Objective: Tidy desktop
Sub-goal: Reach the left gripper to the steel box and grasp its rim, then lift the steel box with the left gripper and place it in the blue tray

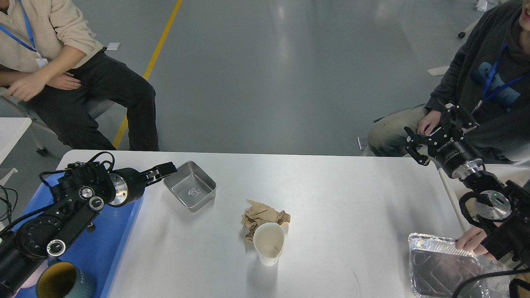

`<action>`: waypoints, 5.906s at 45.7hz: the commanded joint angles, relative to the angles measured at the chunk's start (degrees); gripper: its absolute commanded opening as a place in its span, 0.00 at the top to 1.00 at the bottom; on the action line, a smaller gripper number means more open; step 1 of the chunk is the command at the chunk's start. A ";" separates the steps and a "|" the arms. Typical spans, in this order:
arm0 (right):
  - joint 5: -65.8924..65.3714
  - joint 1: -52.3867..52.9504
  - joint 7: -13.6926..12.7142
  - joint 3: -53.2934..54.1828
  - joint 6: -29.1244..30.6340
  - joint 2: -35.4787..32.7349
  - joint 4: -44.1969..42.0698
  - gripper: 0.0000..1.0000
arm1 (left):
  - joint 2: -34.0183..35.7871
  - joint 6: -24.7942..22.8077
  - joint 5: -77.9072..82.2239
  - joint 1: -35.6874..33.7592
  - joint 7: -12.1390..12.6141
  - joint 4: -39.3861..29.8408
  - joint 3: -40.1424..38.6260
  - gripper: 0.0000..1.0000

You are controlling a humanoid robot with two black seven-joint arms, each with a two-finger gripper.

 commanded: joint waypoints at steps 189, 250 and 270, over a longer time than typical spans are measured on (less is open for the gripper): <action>-0.08 -0.18 0.00 -1.58 0.00 -1.23 0.34 0.00 | 9.28 4.28 -21.22 -14.67 -30.80 49.89 45.83 0.98; -0.08 0.26 -0.09 -1.49 -0.09 -1.67 1.22 0.00 | 18.59 -12.32 -33.60 -20.19 -35.99 49.01 44.87 0.04; -0.08 0.43 -0.09 -1.49 -0.18 -1.58 1.22 0.00 | 28.52 -23.48 -44.07 -31.01 -36.17 48.05 45.39 0.04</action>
